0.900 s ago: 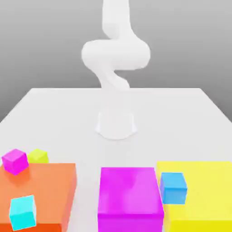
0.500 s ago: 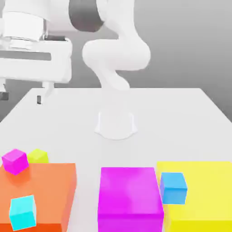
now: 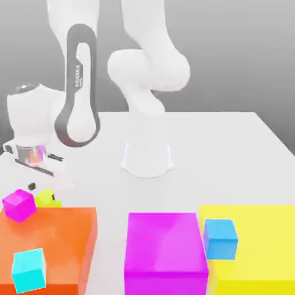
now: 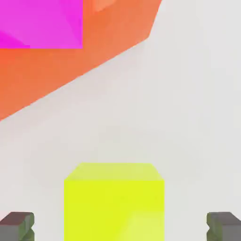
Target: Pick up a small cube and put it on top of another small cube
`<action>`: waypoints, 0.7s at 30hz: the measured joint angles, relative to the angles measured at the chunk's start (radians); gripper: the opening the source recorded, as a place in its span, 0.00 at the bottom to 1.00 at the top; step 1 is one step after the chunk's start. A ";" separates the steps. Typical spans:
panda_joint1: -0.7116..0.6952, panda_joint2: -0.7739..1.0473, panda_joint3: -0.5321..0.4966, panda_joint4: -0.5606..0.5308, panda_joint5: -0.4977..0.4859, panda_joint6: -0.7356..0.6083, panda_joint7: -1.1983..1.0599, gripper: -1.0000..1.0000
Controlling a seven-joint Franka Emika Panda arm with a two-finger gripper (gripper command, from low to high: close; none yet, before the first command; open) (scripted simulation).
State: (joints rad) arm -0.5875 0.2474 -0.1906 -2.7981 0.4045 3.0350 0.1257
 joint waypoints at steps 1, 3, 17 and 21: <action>-0.039 0.027 0.046 0.007 0.031 0.021 -0.024 0.00; -0.039 0.027 0.046 0.007 0.031 0.021 -0.024 0.00; 0.053 -0.215 -0.170 -0.053 -0.352 -0.159 0.261 0.00; 0.023 -0.181 -0.171 0.051 -0.283 -0.254 0.239 0.00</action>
State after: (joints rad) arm -0.5645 0.0663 -0.3615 -2.7471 0.1218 2.7813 0.3649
